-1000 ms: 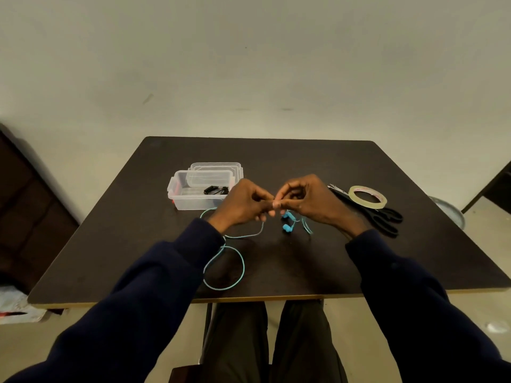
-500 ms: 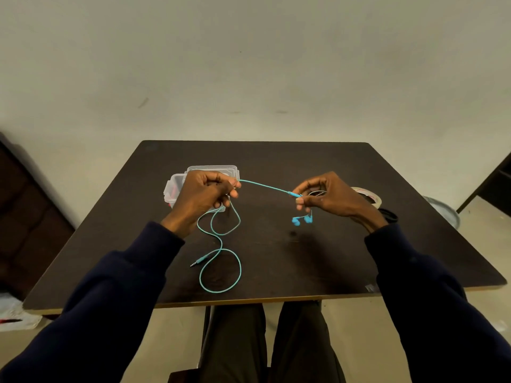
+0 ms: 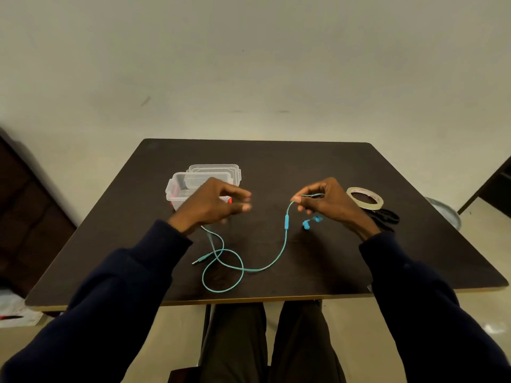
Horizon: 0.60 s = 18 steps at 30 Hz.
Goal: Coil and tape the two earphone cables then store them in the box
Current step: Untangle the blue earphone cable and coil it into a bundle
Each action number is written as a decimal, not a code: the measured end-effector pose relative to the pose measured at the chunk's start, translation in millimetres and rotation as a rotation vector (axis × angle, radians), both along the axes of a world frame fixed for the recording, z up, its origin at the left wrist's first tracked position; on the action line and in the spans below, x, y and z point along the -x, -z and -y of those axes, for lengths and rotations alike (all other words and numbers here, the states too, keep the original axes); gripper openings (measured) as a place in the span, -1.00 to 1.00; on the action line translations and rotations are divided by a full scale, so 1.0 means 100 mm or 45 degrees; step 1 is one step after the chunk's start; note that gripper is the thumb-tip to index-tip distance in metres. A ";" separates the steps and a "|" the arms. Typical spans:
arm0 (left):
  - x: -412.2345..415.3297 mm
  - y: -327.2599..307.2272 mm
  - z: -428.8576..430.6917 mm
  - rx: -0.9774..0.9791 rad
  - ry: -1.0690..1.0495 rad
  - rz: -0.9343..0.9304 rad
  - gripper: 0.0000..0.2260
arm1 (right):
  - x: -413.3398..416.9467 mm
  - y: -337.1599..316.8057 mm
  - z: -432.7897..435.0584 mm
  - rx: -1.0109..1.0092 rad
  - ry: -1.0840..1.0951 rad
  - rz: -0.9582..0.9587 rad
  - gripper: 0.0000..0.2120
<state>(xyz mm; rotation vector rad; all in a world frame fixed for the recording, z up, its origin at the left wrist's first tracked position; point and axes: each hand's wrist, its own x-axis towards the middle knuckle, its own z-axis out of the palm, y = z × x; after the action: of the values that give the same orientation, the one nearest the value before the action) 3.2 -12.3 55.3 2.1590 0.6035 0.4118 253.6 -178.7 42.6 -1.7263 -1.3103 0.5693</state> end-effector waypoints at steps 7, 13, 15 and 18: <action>-0.49 0.11 0.34 0.433 0.082 0.104 -0.82 | 0.29 -0.02 -0.20 -0.159 -0.077 -0.104 -0.81; -0.40 0.21 0.13 0.409 -0.077 0.264 -0.84 | 0.10 0.06 -0.10 -0.061 0.055 -0.334 -0.81; -0.33 0.24 0.01 0.469 -0.148 0.278 -0.83 | 0.00 0.10 -0.04 0.006 0.105 -0.400 -0.80; -0.25 0.29 -0.11 0.558 -0.247 0.334 -0.86 | -0.08 0.15 0.05 0.107 0.139 -0.446 -0.80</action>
<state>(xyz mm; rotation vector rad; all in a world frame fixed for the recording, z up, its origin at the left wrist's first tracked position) 27.7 -1.7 26.0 1.6056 0.6838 0.5963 261.3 -183.5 27.1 -1.6626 -0.9523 0.8304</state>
